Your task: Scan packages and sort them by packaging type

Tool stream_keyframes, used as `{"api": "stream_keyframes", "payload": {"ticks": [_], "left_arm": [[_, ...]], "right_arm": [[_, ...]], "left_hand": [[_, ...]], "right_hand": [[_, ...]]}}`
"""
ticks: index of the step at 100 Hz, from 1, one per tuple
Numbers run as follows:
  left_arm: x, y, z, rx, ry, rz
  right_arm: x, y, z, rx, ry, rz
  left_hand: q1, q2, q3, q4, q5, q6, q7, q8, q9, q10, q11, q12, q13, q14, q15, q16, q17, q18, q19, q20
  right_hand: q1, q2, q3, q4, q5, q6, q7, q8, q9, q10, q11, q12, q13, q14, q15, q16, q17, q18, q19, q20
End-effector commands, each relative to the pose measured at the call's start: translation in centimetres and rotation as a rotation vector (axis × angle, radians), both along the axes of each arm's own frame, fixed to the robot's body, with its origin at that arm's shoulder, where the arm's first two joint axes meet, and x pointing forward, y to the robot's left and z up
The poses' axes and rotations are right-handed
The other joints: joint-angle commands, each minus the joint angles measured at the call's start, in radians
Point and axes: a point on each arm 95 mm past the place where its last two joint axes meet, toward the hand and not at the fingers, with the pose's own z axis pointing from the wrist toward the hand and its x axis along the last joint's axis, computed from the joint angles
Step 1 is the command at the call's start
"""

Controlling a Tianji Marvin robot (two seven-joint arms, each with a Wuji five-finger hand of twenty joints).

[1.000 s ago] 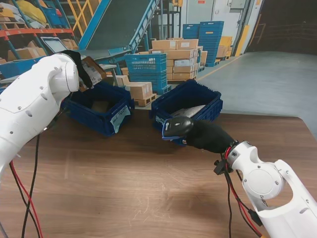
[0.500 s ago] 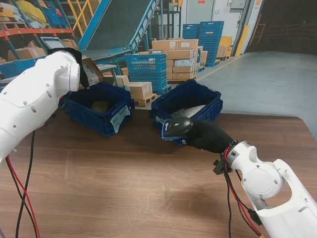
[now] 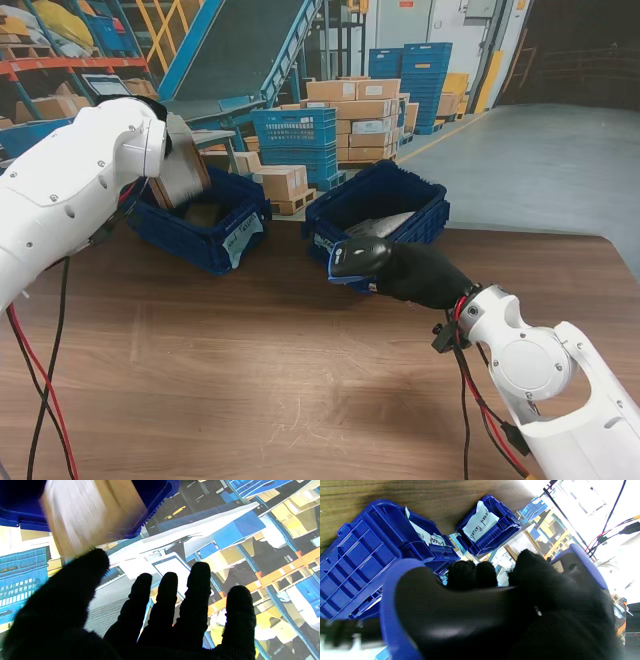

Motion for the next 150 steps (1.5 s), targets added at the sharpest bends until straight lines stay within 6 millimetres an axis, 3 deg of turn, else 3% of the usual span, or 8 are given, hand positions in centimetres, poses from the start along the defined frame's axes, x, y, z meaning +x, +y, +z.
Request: {"api": "stream_keyframes", "payload": {"ticks": [1,16,32,43,78,102,107,150], "left_arm": [[0.2,-0.5,0.8,0.001,0.001,-0.012],[0.7,-0.8,0.9,-0.001,0.019,-0.007],[0.7,-1.1,1.1,-0.003,0.023,-0.016],[0.5,-1.2,1.5,0.009,0.011,-0.029],[-1.7,-1.6,2.0,-0.104,0.004,-0.055],[-4.7,-1.3,1.7,-0.125,0.027,-0.125],[-5.3,-1.2,1.5,-0.143,0.031,-0.136],[-10.0,0.0,-1.1,-0.422,0.002,-0.248]], "right_arm": [[-0.3,0.2,-0.1,0.002,0.007,0.009],[-0.5,0.0,-0.1,0.004,0.011,0.002],[-0.6,-0.2,-0.1,0.005,0.014,-0.002],[-0.6,-0.3,0.0,0.008,0.010,-0.004],[-0.9,-0.3,0.6,0.013,-0.015,-0.012],[-1.0,-0.1,1.0,0.013,-0.033,-0.011],[-1.0,-0.1,1.1,0.013,-0.038,-0.012],[-1.8,0.0,1.7,0.018,-0.060,-0.032]], "left_hand": [[0.029,0.045,0.027,0.029,0.020,-0.018,0.008,-0.009,-0.041,0.003,-0.033,-0.031,-0.032,0.050,-0.050,-0.039,-0.028,0.015,-0.036,-0.015],[0.019,0.113,-0.047,-0.002,-0.004,-0.025,-0.038,-0.022,-0.092,0.021,-0.121,-0.111,-0.107,0.072,-0.140,-0.162,-0.055,0.001,-0.097,-0.043],[0.016,0.173,-0.133,-0.006,-0.038,-0.029,-0.096,-0.052,-0.148,0.033,-0.206,-0.198,-0.198,0.097,-0.219,-0.301,-0.088,-0.002,-0.215,-0.110],[0.011,0.198,-0.162,-0.007,-0.051,-0.028,-0.114,-0.060,-0.163,0.034,-0.235,-0.223,-0.226,0.103,-0.238,-0.344,-0.099,0.000,-0.276,-0.145],[0.026,0.305,-0.288,-0.021,-0.079,-0.025,-0.146,-0.068,-0.191,0.042,-0.285,-0.253,-0.296,0.100,-0.265,-0.400,-0.120,-0.018,-0.347,-0.182],[0.019,0.392,-0.426,-0.049,-0.118,0.015,-0.196,-0.088,-0.214,0.050,-0.322,-0.265,-0.329,0.092,-0.280,-0.426,-0.128,-0.029,-0.383,-0.205],[0.022,0.421,-0.470,-0.067,-0.125,0.019,-0.208,-0.091,-0.218,0.053,-0.336,-0.268,-0.339,0.091,-0.281,-0.434,-0.134,-0.027,-0.389,-0.214],[0.013,0.491,-0.532,-0.097,-0.195,0.057,-0.265,-0.120,-0.289,0.061,-0.393,-0.290,-0.434,0.069,-0.322,-0.470,-0.172,-0.055,-0.451,-0.260]], "right_hand": [[0.108,0.083,0.082,-0.010,0.060,-0.064,0.029,0.017,0.017,0.031,-0.011,0.007,-0.001,0.008,0.001,0.002,0.000,-0.004,0.005,0.006],[0.109,0.083,0.082,-0.010,0.060,-0.064,0.029,0.017,0.016,0.032,-0.011,0.007,-0.001,0.009,0.002,0.002,0.001,-0.003,0.005,0.006],[0.109,0.083,0.082,-0.010,0.061,-0.064,0.029,0.017,0.016,0.031,-0.011,0.007,0.000,0.009,0.002,0.002,0.001,-0.004,0.005,0.006],[0.108,0.084,0.082,-0.010,0.060,-0.065,0.029,0.017,0.017,0.032,-0.010,0.007,0.000,0.006,0.002,0.002,0.000,-0.006,0.004,0.005],[0.108,0.083,0.082,-0.010,0.060,-0.064,0.029,0.017,0.017,0.033,-0.010,0.007,-0.001,0.008,0.002,0.002,0.001,-0.002,0.005,0.006],[0.108,0.084,0.082,-0.010,0.060,-0.065,0.029,0.017,0.016,0.031,-0.011,0.007,0.000,0.009,0.002,0.002,0.001,-0.004,0.005,0.006],[0.107,0.085,0.081,-0.010,0.060,-0.065,0.029,0.017,0.016,0.031,-0.011,0.007,0.000,0.006,0.002,0.001,0.002,-0.004,0.005,0.006],[0.107,0.085,0.081,-0.010,0.060,-0.065,0.028,0.017,0.017,0.030,-0.010,0.007,0.000,0.004,0.002,0.001,0.003,-0.004,0.006,0.005]]}}
